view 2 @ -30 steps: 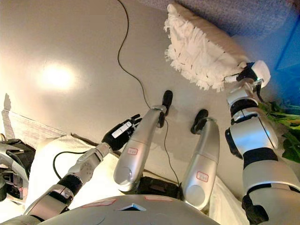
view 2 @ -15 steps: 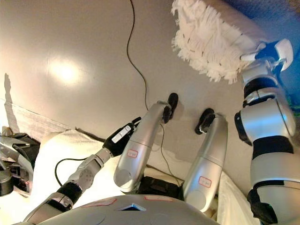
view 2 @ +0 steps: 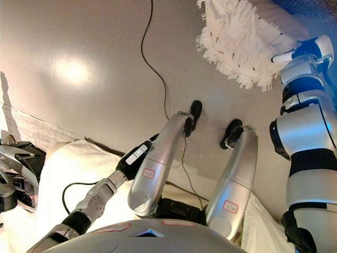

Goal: Pick up the pillow and put it on the sofa.

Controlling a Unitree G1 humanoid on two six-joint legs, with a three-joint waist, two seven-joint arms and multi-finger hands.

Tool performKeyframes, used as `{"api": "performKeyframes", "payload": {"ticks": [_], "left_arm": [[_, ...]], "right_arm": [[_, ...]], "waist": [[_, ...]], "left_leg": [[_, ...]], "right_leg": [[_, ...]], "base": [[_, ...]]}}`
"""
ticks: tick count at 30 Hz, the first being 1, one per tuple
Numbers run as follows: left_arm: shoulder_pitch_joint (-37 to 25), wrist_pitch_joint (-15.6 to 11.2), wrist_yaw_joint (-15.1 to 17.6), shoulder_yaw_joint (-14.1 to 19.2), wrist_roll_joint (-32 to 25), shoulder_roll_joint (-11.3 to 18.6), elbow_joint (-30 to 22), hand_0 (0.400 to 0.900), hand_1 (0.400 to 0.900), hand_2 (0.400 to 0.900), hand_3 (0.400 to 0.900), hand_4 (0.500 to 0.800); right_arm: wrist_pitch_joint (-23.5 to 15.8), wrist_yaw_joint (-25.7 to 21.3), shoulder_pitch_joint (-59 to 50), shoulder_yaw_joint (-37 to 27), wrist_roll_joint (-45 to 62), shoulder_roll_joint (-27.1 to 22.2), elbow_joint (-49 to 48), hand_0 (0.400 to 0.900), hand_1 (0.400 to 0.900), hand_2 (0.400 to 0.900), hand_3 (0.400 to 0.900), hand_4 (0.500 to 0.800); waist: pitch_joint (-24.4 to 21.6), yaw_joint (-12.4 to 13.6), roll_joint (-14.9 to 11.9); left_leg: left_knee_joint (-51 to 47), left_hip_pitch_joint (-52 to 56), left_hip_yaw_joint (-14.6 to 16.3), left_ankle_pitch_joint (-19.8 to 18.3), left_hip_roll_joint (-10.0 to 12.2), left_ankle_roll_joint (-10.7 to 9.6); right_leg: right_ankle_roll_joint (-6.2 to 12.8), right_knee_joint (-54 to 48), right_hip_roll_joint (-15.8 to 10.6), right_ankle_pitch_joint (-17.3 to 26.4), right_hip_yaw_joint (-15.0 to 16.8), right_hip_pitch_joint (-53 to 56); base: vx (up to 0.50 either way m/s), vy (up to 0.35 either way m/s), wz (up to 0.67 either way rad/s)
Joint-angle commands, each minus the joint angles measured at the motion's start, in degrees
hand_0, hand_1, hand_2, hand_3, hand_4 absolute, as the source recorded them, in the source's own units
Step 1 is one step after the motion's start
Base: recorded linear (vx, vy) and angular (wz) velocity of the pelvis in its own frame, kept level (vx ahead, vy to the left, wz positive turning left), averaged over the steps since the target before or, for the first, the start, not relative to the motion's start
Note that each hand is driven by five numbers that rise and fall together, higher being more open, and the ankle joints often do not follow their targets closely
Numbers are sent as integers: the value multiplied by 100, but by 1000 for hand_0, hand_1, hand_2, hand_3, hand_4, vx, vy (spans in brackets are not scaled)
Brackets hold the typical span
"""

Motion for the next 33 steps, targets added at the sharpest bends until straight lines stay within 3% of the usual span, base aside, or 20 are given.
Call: {"api": "performKeyframes", "payload": {"ticks": [1, 5, 6, 7, 8, 12, 27, 33], "left_arm": [[273, -71, -217, 46, -367, 200, -230, 900, 900, 900, 900, 800], [323, -60, -263, 80, -387, 215, -260, 900, 900, 900, 900, 800], [335, -52, -283, 89, -391, 234, -272, 900, 900, 900, 900, 800], [343, -56, -293, 96, -387, 233, -282, 900, 900, 900, 900, 800], [347, -48, -293, 109, -378, 234, -296, 900, 900, 900, 900, 800], [394, -8, -259, 158, -381, 271, -426, 900, 900, 900, 900, 800], [392, -94, -147, 107, -444, 342, -642, 900, 900, 900, 900, 800], [364, -170, 113, 16, -529, 382, -864, 900, 900, 900, 900, 800]], "right_arm": [[-229, 59, -859, 629, -26, -464, -199, 900, 900, 900, 900, 800], [-267, 141, -937, 702, -63, -490, -185, 900, 900, 900, 900, 800], [-269, 163, -959, 730, -10, -488, -186, 712, 712, 712, 712, 687], [-306, 160, -959, 735, -68, -501, -189, 649, 649, 649, 649, 649], [-316, 166, -953, 735, -80, -514, -196, 400, 400, 400, 400, 500], [-435, 70, -928, 689, 68, -587, -267, 400, 400, 400, 400, 500], [-303, -74, -929, 586, 53, -687, -214, 400, 400, 400, 400, 500], [-835, 21, -751, 517, 75, -746, -392, 400, 400, 400, 400, 500]], "waist": [[97, 120, 570], [97, 135, 614], [97, 142, 619], [97, 147, 618], [97, 149, 617], [97, 156, 603], [97, 171, 556], [97, 154, 436]], "left_leg": [[-437, 224, 227, -56, 128, 87], [-458, 213, 220, -33, 144, 71], [-464, 210, 220, -24, 149, 62], [-479, 216, 217, -19, 149, 59], [-486, 220, 214, -15, 150, 58], [-472, 189, 197, 0, 165, 52], [-853, 518, 181, 98, 238, 20], [-1622, 1180, 161, 276, 315, -84]], "right_leg": [[-203, 105, 160, -110, -190, 90], [-210, 143, 159, -128, -180, 57], [-211, 144, 169, -129, -184, 55], [-213, 131, 173, -124, -188, 61], [-212, 124, 174, -121, -192, 65], [-208, 137, 182, -108, -203, 41], [-199, -212, 229, -12, -308, 356], [-101, -944, 319, 186, -406, 978]], "base": [[0, 0, 0], [-12, 3, 2], [0, 0, 0], [0, 0, 0], [0, 0, 0], [-16, -4, 0], [-30, -1, -2], [-14, -5, -10]]}}
